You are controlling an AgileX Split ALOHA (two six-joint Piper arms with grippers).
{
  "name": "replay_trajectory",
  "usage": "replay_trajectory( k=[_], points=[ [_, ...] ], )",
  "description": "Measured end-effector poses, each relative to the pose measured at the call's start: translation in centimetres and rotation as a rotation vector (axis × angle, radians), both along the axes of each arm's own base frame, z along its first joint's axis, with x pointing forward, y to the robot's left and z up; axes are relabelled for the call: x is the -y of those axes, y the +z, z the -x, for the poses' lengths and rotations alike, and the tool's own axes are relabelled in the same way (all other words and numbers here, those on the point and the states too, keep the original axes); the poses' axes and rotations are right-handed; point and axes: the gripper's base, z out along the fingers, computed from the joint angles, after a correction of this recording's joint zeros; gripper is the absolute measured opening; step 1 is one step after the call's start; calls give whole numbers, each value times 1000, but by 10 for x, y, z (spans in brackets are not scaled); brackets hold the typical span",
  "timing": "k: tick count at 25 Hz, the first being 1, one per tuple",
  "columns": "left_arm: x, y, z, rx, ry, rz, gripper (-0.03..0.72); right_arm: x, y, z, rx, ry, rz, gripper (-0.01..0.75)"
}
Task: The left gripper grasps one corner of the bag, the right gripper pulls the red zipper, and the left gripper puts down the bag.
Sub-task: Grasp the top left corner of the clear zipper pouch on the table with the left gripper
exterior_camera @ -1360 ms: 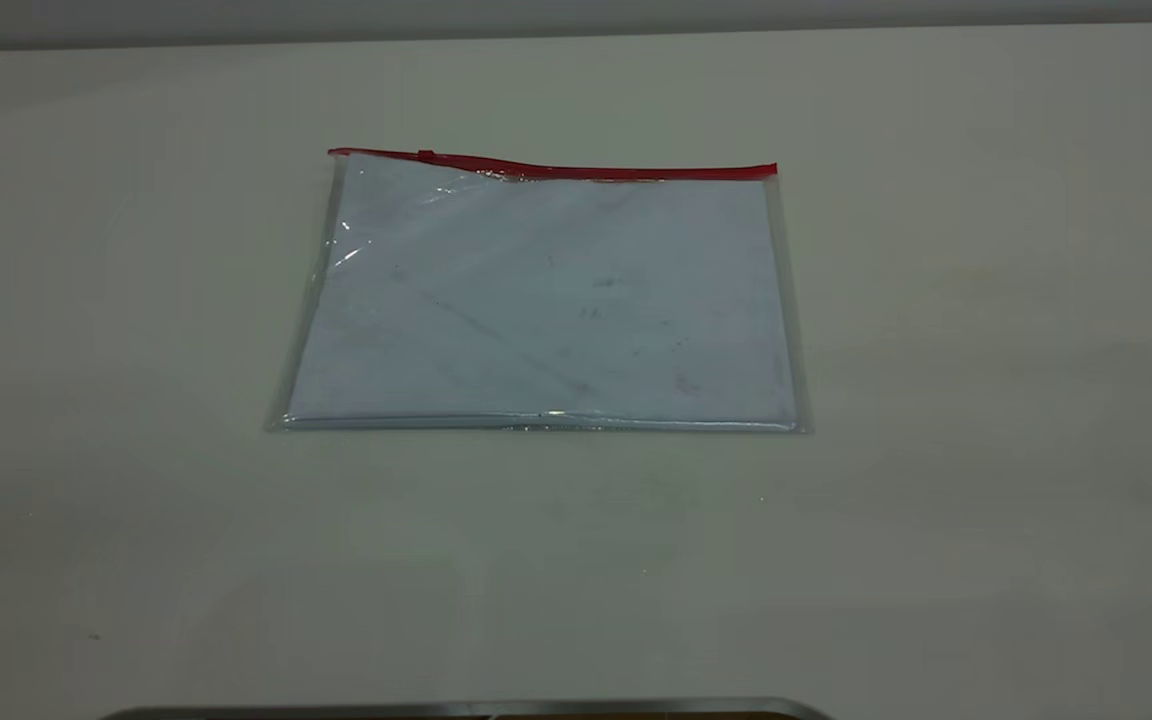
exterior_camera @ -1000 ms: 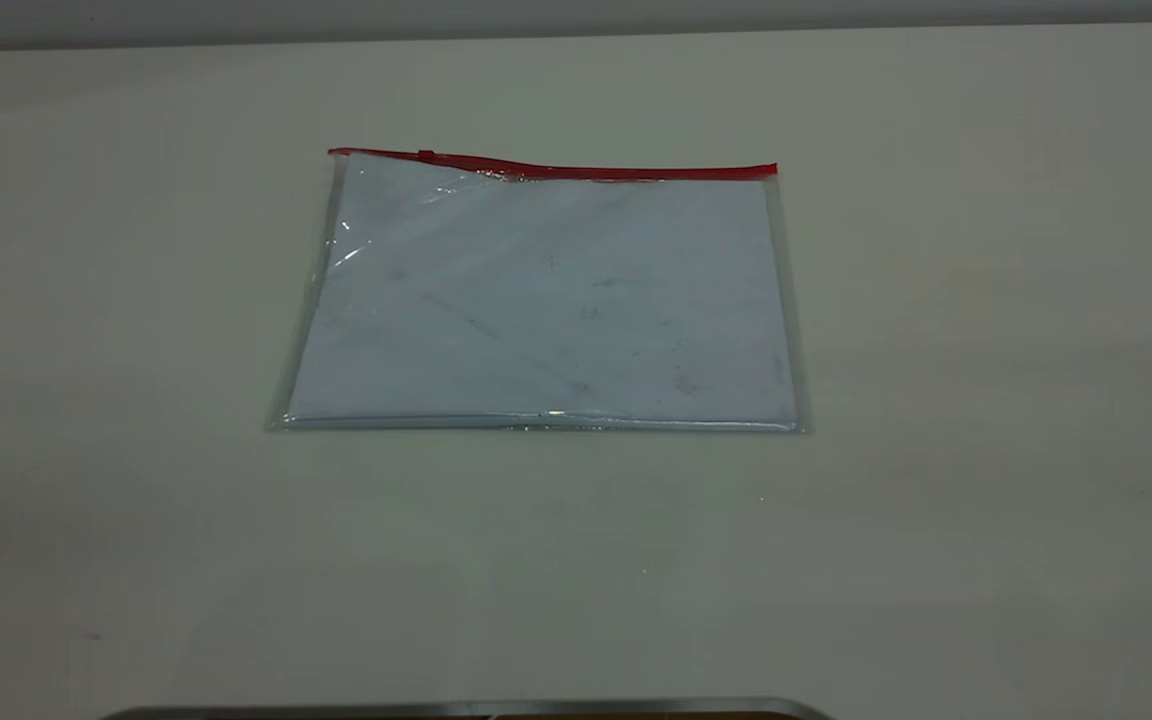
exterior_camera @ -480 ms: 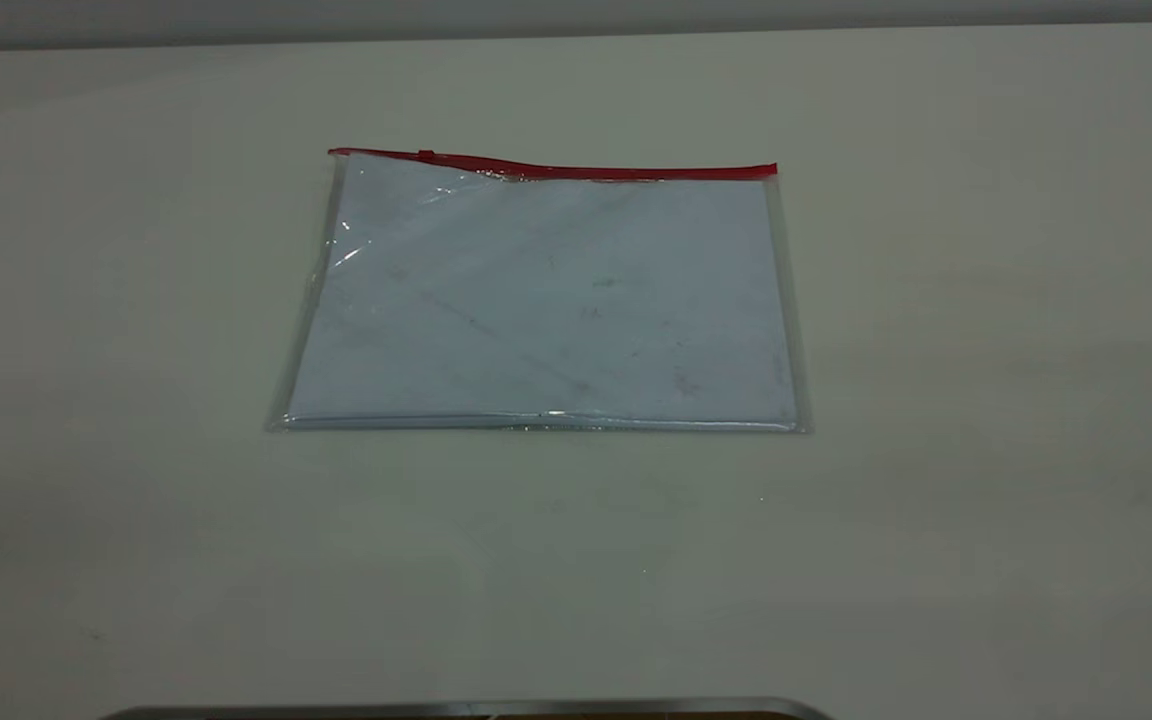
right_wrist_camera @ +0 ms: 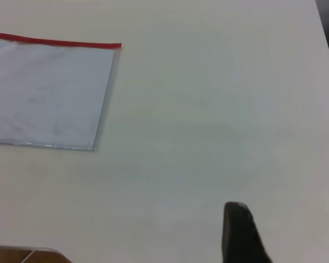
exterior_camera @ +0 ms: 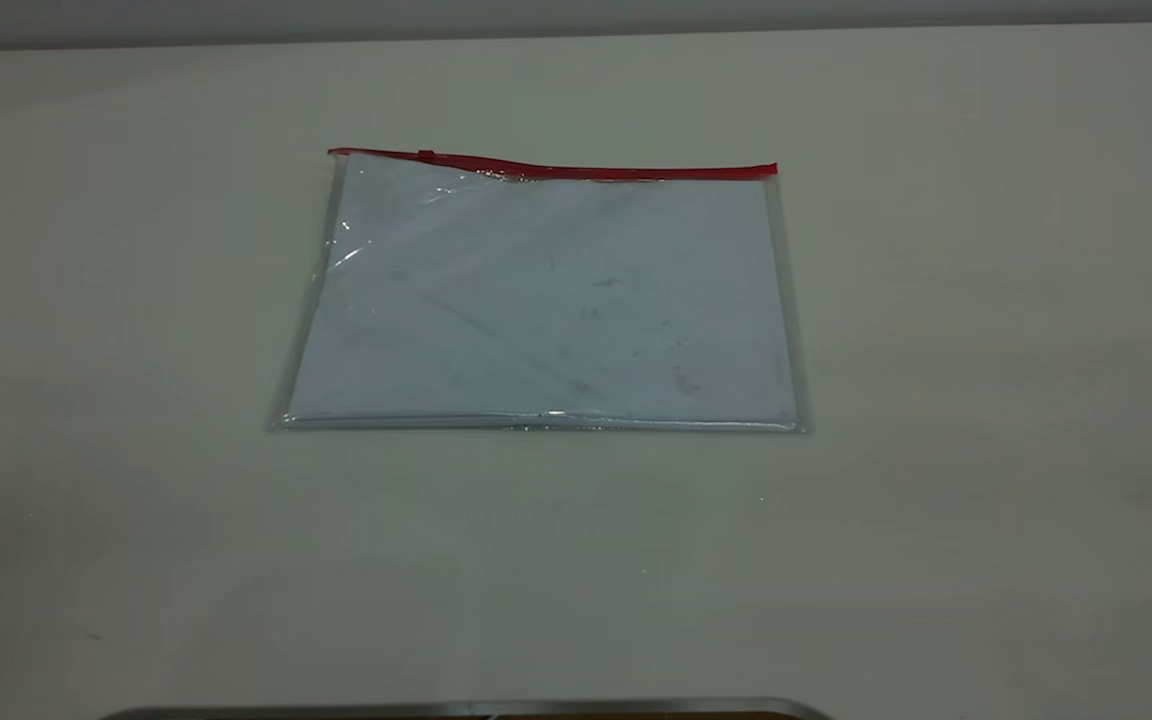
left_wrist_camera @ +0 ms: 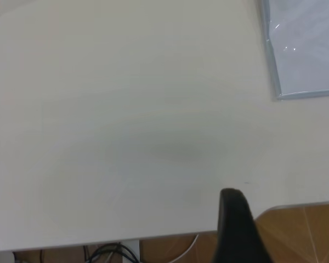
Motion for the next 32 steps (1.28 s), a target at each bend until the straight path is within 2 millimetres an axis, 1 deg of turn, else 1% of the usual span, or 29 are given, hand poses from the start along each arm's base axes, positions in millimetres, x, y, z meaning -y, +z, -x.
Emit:
replay_trajectory(
  k=[5,11,14,16,18,20,23,26,28,32],
  points=[
    [0,1,-1,15,0,0,518,-1,3,-2,38,4,-11,453],
    [-1,3,-3,41,6,-15,518,-8,14,-8,147,43,-106,453],
    [-2,9,-9,28,15,-25,518,-12,20,-24,136,60,-159,453],
    [-3,18,-18,9,22,-16,518,-14,25,-43,119,66,-174,453],
    [-3,28,-36,-35,29,-8,518,-15,28,-68,106,76,-161,453],
    [-3,38,-59,-64,29,-7,518,-16,26,-97,60,88,-142,453],
    [-4,43,-100,-113,29,-11,518,-19,16,-136,-10,111,-138,462],
    [-6,30,-146,-184,25,-31,523,-22,8,-170,-51,150,-110,478],
    [-5,21,-172,-235,22,-23,533,-24,2,-194,-73,169,-103,483],
    [-3,3,-226,-306,14,13,547,-30,-12,-236,-131,211,-133,483]
  ],
)
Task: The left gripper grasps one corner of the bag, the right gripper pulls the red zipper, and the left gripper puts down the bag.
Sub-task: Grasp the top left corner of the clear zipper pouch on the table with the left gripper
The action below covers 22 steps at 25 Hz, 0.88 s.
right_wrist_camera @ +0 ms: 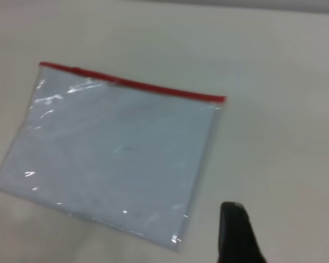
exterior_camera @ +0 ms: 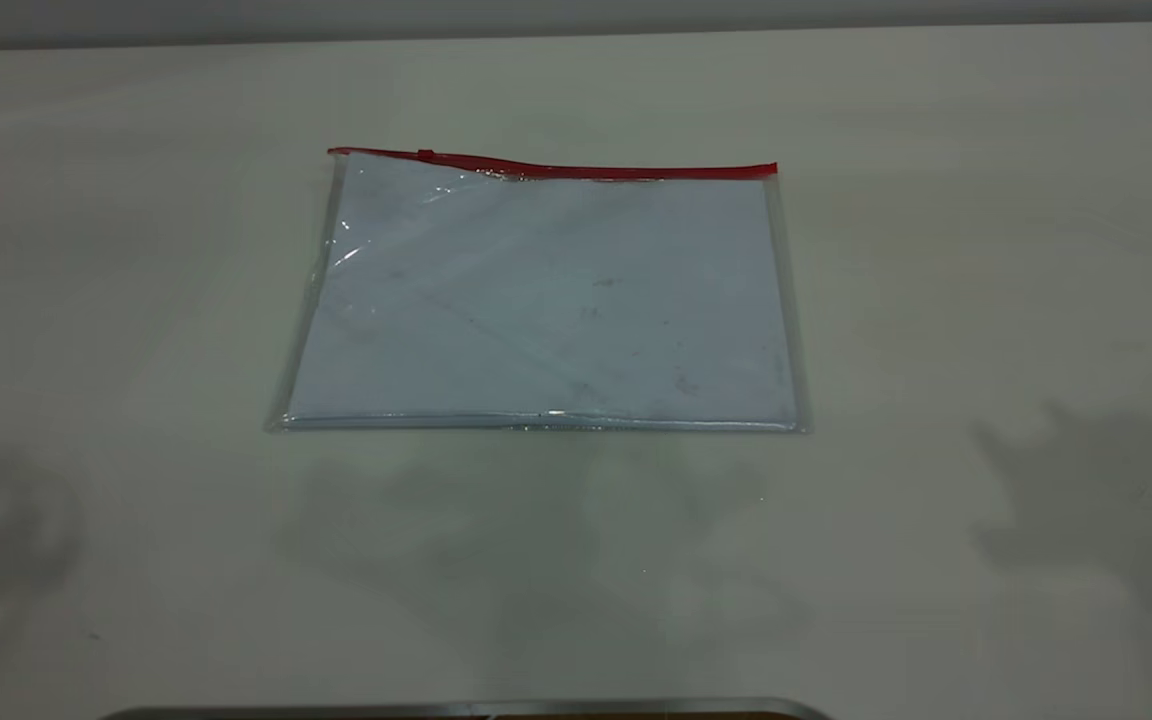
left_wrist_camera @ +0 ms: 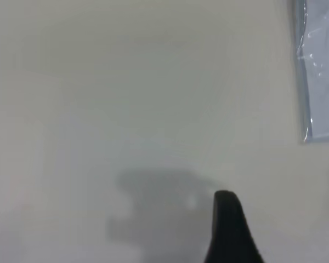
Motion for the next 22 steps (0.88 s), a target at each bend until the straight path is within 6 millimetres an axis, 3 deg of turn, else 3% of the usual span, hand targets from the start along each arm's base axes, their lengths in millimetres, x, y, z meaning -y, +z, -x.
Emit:
replay_trajectory(
  k=[5,10,17,22],
  points=[
    [5,-30,-57,-97,-54,37,548,-8,-22,-48,-36,68,-29,483],
    [12,-58,-99,-130,-86,111,548,-15,-43,-87,-27,120,-84,483],
    [20,-104,-156,-140,-175,177,548,-34,-78,-125,-49,191,-201,483],
    [27,-137,-203,-147,-249,236,548,-57,-96,-141,-73,250,-200,483]
  ],
)
